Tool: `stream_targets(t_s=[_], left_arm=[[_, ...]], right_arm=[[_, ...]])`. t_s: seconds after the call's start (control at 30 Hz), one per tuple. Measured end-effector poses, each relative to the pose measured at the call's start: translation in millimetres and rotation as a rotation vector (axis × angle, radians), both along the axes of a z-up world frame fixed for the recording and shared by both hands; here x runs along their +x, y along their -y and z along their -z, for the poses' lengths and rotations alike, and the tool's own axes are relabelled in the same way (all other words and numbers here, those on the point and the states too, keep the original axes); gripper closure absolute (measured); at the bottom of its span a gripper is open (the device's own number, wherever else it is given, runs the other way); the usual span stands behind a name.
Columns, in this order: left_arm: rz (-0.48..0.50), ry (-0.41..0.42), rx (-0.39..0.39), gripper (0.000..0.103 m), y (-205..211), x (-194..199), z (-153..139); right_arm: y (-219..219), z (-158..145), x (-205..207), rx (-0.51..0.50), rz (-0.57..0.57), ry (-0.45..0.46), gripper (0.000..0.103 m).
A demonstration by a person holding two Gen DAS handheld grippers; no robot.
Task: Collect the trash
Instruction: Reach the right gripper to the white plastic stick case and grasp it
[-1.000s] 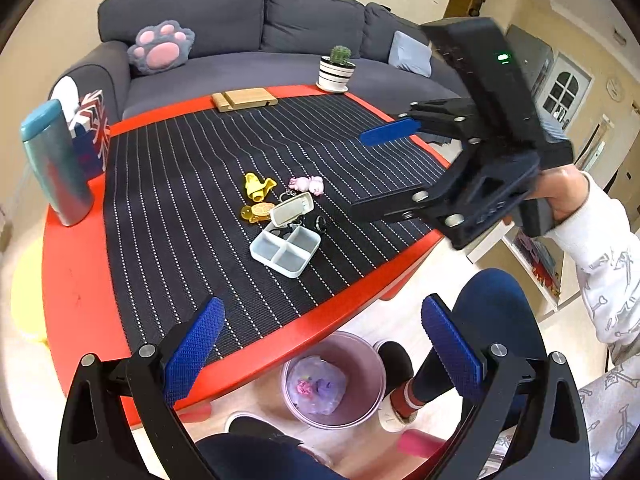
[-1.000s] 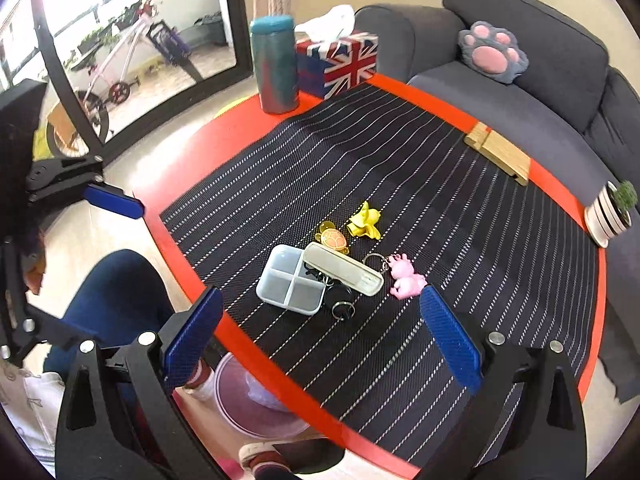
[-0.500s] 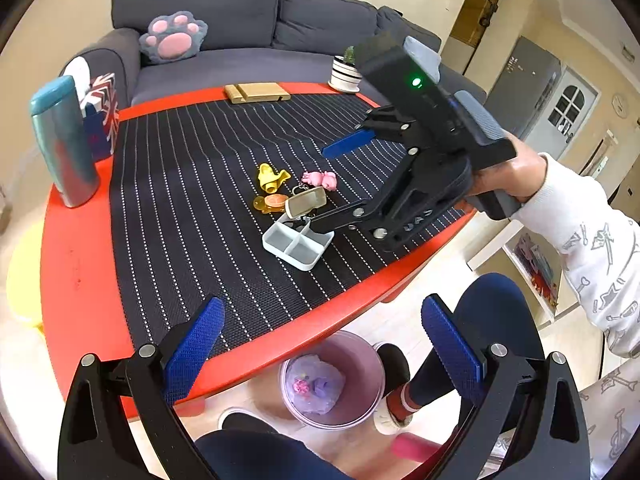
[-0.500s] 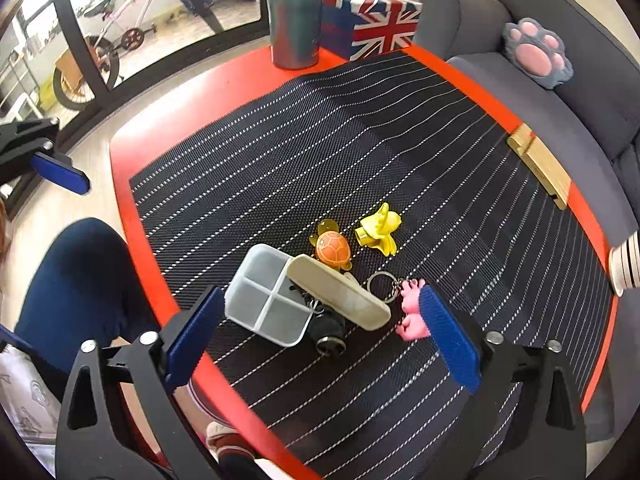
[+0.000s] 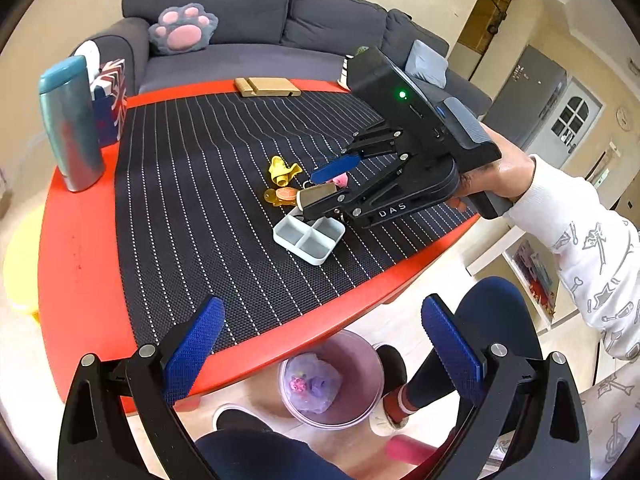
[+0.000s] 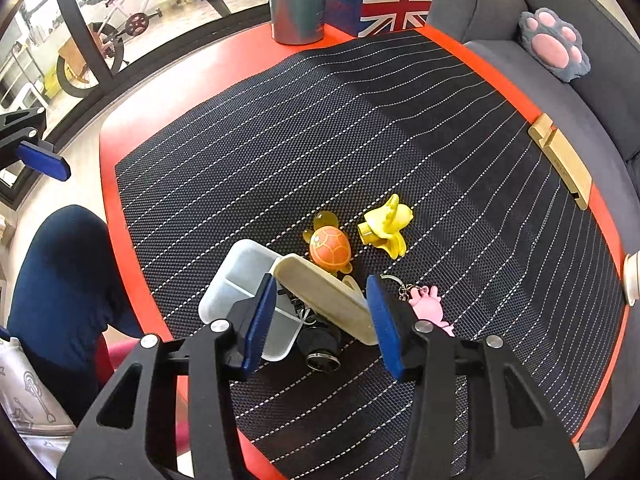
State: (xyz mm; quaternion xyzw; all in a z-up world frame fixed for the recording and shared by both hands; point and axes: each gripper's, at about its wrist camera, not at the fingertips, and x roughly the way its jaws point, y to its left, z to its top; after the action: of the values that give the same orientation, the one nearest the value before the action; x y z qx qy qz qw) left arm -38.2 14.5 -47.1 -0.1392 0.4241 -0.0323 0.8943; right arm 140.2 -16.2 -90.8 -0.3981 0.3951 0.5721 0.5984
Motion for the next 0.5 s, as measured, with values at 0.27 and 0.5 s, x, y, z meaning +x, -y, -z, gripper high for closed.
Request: stream_targets(t_s=[0.27,0.5], left_arm=[[0.005,-0.001,-0.004,0.008,2.3,1.3,0.4],[0.008,-0.001,-0.003,0.008,3.2,2.7,0.3]], right_arm=[[0.6,-0.8,4.9,0.004,0.007,0.012,0.081],[0.6,-1.7,7.7,0.007,0.006,0.012,0.094]])
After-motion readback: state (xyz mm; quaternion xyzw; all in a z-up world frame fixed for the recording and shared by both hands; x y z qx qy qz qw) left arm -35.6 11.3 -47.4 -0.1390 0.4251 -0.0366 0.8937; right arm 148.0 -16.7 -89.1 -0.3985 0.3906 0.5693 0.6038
